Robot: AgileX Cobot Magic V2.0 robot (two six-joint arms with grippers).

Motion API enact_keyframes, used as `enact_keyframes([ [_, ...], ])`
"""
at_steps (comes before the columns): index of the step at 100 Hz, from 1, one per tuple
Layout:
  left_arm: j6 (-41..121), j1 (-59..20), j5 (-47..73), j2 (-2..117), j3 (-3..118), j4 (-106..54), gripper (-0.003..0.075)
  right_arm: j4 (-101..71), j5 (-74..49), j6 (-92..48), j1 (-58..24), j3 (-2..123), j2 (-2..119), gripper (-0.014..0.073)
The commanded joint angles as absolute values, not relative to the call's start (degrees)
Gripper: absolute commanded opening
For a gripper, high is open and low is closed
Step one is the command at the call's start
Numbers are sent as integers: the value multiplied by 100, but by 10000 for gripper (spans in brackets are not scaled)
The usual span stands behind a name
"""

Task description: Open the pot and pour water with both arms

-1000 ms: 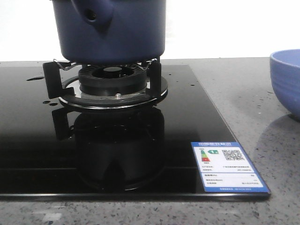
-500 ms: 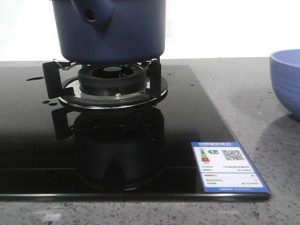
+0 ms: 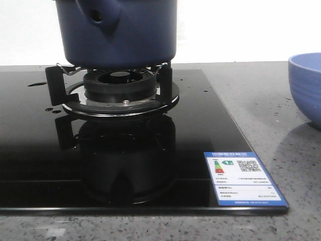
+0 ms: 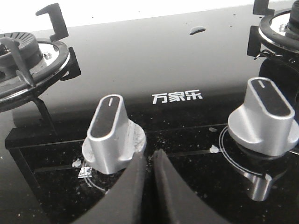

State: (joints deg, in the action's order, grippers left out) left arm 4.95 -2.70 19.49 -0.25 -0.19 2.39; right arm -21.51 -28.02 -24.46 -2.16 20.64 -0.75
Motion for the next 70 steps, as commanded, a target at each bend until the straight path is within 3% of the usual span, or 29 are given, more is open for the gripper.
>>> enact_keyframes([
  [1, 441, -239, 1748, -183, -186, 175, -20, -1530, -1892, -1832, -102, 1877, -118, -66],
  [12, 441, -239, 1748, -183, -186, 175, -20, 328, -1472, -69, 226, 1397, -118, -66],
  [22, 441, -239, 1748, -183, -186, 175, -20, 905, -1402, 907, 535, 940, -118, -66],
  [52, 441, -239, 1748, -183, -186, 175, -20, 905, -787, 961, 784, -210, -118, -66],
  [70, 441, -239, 1748, -183, -186, 175, -20, 824, -1446, 961, 784, -191, -153, -66],
])
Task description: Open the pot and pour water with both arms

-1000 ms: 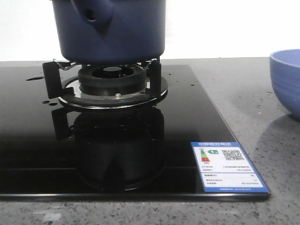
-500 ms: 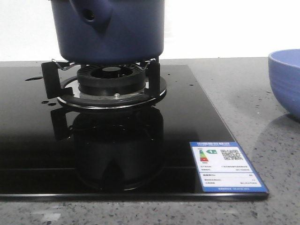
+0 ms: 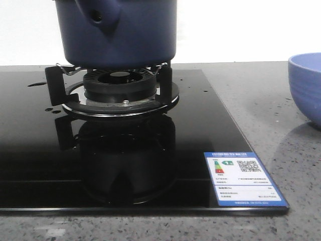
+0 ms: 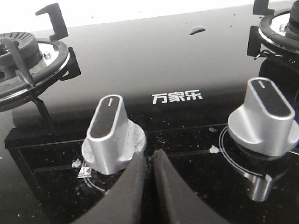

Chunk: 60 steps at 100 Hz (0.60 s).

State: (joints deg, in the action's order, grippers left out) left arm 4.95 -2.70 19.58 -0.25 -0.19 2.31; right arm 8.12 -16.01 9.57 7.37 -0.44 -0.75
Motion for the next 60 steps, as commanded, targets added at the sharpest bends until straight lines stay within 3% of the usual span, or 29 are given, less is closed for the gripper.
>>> enact_keyframes([
  [1, 441, -239, 1748, -183, -186, 175, -20, 821, -1510, 961, 784, -191, -153, -66],
  [60, 441, -239, 1748, -183, -186, 175, -20, 765, -1758, 961, 784, -191, -153, -66],
])
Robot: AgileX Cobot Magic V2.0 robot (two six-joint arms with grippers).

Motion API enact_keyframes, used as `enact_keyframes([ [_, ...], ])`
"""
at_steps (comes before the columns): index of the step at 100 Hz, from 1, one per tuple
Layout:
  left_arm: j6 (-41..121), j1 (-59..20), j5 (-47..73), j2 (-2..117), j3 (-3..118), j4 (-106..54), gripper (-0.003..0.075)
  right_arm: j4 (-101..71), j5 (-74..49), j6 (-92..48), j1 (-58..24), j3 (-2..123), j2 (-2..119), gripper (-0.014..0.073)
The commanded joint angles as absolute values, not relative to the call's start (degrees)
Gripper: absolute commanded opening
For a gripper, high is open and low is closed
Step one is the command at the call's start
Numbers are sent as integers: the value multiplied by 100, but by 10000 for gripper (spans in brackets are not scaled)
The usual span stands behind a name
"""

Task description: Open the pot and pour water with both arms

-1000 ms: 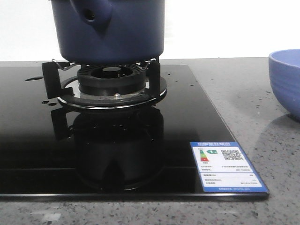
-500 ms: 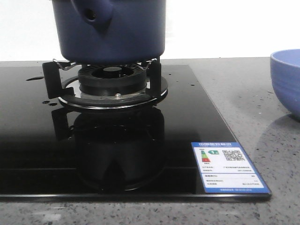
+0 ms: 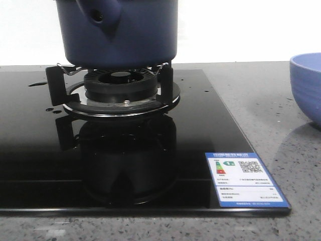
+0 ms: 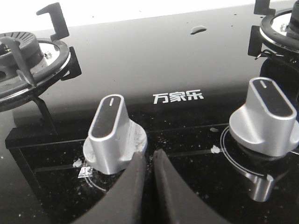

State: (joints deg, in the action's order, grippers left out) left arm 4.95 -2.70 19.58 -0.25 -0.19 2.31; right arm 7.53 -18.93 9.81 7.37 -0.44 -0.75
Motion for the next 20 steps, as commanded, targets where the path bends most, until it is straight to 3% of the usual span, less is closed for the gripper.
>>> enact_keyframes([
  [1, 441, -239, 1748, -183, -186, 175, -20, 765, -1758, 961, 784, -191, -153, -66],
  [20, 441, -239, 1748, -183, -186, 175, -20, 765, -1758, 961, 784, -191, -153, -66],
])
